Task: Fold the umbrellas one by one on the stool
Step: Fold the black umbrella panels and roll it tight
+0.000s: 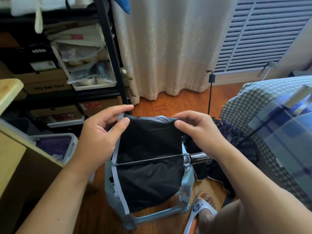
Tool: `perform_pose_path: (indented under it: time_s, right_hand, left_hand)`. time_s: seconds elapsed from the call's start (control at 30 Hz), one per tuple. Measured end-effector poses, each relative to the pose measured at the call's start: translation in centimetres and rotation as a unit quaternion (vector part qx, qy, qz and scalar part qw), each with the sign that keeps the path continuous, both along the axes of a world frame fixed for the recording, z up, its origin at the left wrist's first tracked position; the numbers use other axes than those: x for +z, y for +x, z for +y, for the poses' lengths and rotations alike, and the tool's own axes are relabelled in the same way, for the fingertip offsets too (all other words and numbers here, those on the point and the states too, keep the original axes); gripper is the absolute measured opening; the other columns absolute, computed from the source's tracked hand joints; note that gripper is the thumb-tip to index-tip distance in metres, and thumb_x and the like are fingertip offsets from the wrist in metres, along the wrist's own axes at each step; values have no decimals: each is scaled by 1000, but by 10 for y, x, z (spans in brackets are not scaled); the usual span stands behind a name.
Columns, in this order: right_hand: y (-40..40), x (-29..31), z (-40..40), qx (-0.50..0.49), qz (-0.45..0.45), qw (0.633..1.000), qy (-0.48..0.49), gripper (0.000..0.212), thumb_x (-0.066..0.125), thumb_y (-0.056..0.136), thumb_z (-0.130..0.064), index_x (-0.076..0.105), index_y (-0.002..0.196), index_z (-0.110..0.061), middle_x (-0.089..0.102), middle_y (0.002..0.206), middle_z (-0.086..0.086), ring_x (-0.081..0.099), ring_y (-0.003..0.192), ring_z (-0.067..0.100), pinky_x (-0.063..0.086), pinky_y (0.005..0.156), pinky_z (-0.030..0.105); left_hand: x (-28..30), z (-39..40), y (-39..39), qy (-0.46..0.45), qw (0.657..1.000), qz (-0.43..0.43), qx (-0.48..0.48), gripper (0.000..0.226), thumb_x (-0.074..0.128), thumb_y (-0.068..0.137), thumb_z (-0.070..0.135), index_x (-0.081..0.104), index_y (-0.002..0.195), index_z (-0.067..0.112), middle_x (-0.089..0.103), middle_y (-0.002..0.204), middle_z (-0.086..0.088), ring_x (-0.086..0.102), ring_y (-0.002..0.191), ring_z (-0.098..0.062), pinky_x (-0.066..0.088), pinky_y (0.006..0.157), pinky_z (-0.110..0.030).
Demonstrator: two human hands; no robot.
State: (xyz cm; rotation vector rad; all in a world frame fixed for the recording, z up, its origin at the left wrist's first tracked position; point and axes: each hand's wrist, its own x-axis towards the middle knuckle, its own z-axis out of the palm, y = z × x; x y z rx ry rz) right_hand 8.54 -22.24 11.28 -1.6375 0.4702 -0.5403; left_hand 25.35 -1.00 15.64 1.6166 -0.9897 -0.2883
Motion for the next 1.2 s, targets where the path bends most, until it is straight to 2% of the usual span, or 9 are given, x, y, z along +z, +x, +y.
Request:
perform_pose_path:
  time_s: [0.13,0.37,0.47,0.53,0.67,0.77,0.9,1.03,1.2]
  right_hand:
    - [3,-3,-2,-32,-39,999,11,17,73,93,-6,81,89,-20,78,95,11,74,95,30,58,91,46]
    - [24,-15,1,-96,-30,994,44,17,66,98,-6,76,88,-15,76,88,8,72,85,23,60,79,38]
    - [45,-26,-8,-109,40,992,53,11,65,100,-10,73,94,-14,75,86,2,68,78,13,56,69,28]
    - [58,-40,-21,-115,112,987,30,6,67,99,-16,72,100,-17,74,93,2,67,81,15,57,70,30]
    - [78,-68,-35,-106,283,944,-132,18,65,98,-23,68,115,-18,68,109,4,61,102,24,53,89,38]
    - [86,-76,-33,-61,349,901,-252,23,60,98,-26,65,119,-21,66,121,9,60,110,30,49,90,36]
    - [77,-64,-27,-26,349,866,-357,28,63,99,-28,60,125,-19,53,116,2,57,105,28,46,85,38]
    - [35,-25,-11,-46,310,876,-366,8,55,100,-21,63,102,-21,57,98,-5,57,93,22,39,75,32]
    - [-43,-2,31,51,384,906,-170,12,64,94,-15,70,86,-22,70,76,-4,69,66,13,60,64,31]
  left_hand:
    - [-2,-2,3,-4,1000,-19,23,30,62,92,24,70,121,27,76,107,12,70,108,-8,58,93,-27]
    - [-12,-27,16,-2,985,-80,156,41,72,94,23,60,132,32,61,120,6,61,109,-5,52,95,-25]
    - [-30,-55,47,118,969,206,72,79,79,87,36,36,153,36,58,136,3,63,116,-10,50,103,-34]
    - [-50,-67,67,194,939,272,84,82,82,86,27,37,155,27,56,140,-2,66,112,-19,53,99,-40]
    - [-58,-64,70,314,921,-76,216,58,68,95,26,45,148,26,57,132,-4,61,114,-25,52,96,-42]
    - [-42,-45,28,294,938,-183,-29,47,60,99,40,51,145,35,56,136,7,54,126,-15,43,107,-36]
    - [-62,-26,-18,487,804,-295,-173,59,31,104,63,34,157,38,37,161,12,35,147,-14,32,119,-40]
    - [-55,-14,-14,481,813,-322,-65,59,21,103,65,48,148,38,53,150,11,49,138,-18,40,110,-42]
    - [-40,25,1,421,885,-169,107,47,39,103,55,59,137,30,57,140,-3,52,126,-28,44,101,-44]
